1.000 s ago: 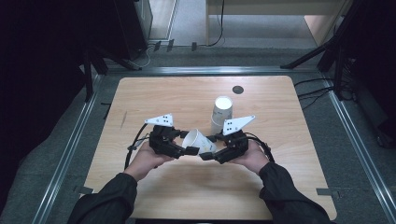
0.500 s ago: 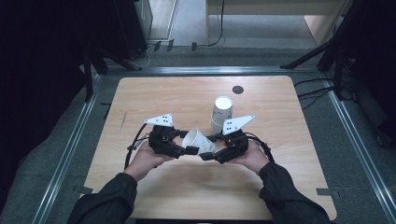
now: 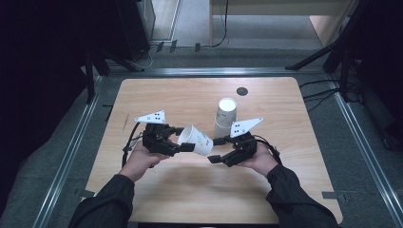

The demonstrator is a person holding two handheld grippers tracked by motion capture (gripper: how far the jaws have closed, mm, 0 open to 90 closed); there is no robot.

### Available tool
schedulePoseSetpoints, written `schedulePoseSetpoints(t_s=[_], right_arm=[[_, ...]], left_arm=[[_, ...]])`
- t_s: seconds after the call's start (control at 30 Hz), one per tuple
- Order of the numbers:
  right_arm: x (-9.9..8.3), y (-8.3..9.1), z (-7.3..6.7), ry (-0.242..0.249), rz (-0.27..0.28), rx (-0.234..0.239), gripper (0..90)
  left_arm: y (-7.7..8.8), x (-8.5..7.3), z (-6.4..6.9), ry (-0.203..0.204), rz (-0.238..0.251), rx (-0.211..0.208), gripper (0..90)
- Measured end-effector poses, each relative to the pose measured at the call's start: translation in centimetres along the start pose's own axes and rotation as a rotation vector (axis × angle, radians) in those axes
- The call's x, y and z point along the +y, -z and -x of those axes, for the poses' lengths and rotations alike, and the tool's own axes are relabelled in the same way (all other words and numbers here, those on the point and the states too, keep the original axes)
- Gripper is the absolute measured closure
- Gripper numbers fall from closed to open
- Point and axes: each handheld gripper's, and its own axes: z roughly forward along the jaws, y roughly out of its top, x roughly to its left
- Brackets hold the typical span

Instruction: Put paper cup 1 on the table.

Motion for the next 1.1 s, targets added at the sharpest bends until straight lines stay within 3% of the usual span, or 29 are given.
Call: schedulePoseSetpoints(t_s=[0.27,0.5,0.9,0.93,1.1], right_arm=[[-0.4,0.9,0.2,-0.007,-0.033,-0.06,31.5],[-1.1,1.9,0.5,-0.01,-0.034,-0.083,31.8],[-1.4,2.1,0.8,-0.01,-0.052,-0.119,31.8],[-1.4,2.1,0.8,-0.012,-0.055,-0.12,31.8],[-1.6,2.1,1.0,-0.025,-0.068,-0.127,31.9]], left_arm=[[1.3,0.2,-0.3,-0.028,-0.068,0.075,22.7],[3.0,0.2,-1.4,-0.028,-0.141,0.179,22.7],[5.2,1.5,-2.7,-0.033,-0.247,0.316,22.8],[5.6,1.8,-3.0,-0.037,-0.271,0.345,22.8],[6.2,2.4,-3.7,-0.024,-0.312,0.385,22.8]])
